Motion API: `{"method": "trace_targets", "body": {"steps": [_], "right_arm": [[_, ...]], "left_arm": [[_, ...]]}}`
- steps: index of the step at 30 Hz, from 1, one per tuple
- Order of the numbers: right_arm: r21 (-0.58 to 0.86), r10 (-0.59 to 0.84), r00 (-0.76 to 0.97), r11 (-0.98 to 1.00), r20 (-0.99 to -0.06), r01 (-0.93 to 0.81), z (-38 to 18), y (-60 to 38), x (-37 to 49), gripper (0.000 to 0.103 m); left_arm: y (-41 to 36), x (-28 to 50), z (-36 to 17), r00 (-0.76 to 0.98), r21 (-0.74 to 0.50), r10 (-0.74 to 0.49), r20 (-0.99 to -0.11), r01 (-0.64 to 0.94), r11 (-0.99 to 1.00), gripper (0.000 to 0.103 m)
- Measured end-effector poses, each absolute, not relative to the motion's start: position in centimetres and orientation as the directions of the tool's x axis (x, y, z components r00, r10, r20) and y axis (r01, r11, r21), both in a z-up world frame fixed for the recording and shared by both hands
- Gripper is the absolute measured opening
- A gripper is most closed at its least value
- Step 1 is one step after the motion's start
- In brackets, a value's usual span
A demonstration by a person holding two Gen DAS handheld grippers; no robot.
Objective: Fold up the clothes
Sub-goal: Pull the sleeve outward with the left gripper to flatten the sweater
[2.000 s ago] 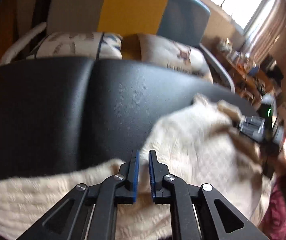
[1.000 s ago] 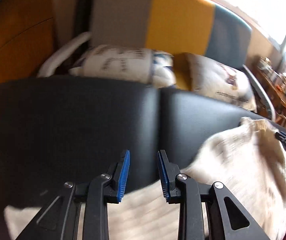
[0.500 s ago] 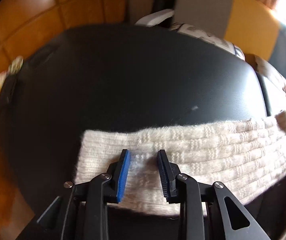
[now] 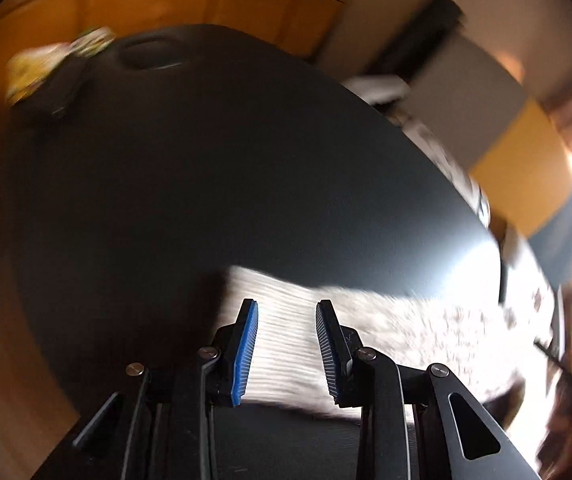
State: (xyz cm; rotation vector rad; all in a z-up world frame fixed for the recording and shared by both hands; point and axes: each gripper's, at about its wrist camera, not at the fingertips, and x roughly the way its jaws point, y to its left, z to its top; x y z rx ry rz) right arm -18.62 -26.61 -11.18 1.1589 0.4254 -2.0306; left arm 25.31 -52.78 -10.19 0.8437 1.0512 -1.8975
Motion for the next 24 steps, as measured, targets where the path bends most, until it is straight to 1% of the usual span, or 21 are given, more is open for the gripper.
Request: {"method": "trace_targets", "body": {"steps": [2,4,6,10,13,16,17,18,20,21,23,24], "right_arm": [[0.125,-0.492,-0.273,-0.633,-0.826,0.764,-10.3,-25.4,-16.6,0.029],[0.145,-0.52,-0.247,-0.601,-0.818,0.786,-9.9,-24.2,-14.3,0.029],[0.168,-0.541,-0.221,-0.577,-0.811,0.799,-9.9,-22.9,-12.0,0.029],[0.167,-0.531,-0.216,-0.581,-0.819,0.797,-10.9,-21.1,-8.8,0.029],[0.183,-0.519,-0.202,-0.597,-0.831,0.781,-11.8,-20.0,-7.6,0.029],[0.196,-0.505,-0.19,-0.614,-0.842,0.765,-12.7,-19.0,-6.8,0.029],[0.196,-0.497,-0.189,-0.621,-0.847,0.759,-13.0,-18.7,-6.5,0.029],[0.195,-0.487,-0.189,-0.632,-0.852,0.75,-13.3,-18.4,-6.4,0.029],[0.201,-0.47,-0.182,-0.652,-0.863,0.731,-14.0,-18.1,-6.3,0.029],[0.205,-0.466,-0.179,-0.659,-0.866,0.723,-14.3,-18.1,-6.3,0.029],[0.215,-0.47,-0.177,-0.665,-0.865,0.715,-14.4,-18.4,-6.2,0.029],[0.22,-0.472,-0.178,-0.67,-0.864,0.709,-14.5,-18.5,-6.3,0.029]], "left_arm": [[-53.8,27.8,-10.5,-0.483,-0.404,-0.287,-0.827,0.867,-0.293,0.031],[-54.5,29.9,-10.8,-0.506,-0.448,-0.252,-0.825,0.857,-0.254,0.031],[-54.6,30.4,-11.4,-0.515,-0.464,-0.214,-0.83,0.851,-0.247,0.031],[-54.0,30.0,-12.7,-0.564,-0.527,-0.119,-0.817,0.814,-0.246,0.031],[-53.1,28.3,-13.3,-0.555,-0.518,-0.084,-0.827,0.812,-0.271,0.032],[-52.6,27.0,-13.1,-0.521,-0.47,-0.112,-0.846,0.828,-0.307,0.034],[-52.4,26.7,-13.0,-0.509,-0.452,-0.121,-0.852,0.833,-0.318,0.03],[-52.3,26.4,-12.9,-0.494,-0.433,-0.134,-0.859,0.841,-0.323,0.008],[-52.5,26.7,-12.8,-0.51,-0.456,-0.132,-0.85,0.839,-0.297,0.007],[-52.8,27.4,-12.3,-0.525,-0.472,-0.155,-0.837,0.835,-0.283,0.007],[-53.3,29.1,-10.3,-0.557,-0.503,-0.241,-0.795,0.827,-0.253,0.007],[-53.5,29.8,-9.5,-0.562,-0.512,-0.28,-0.779,0.826,-0.235,0.003]]}}
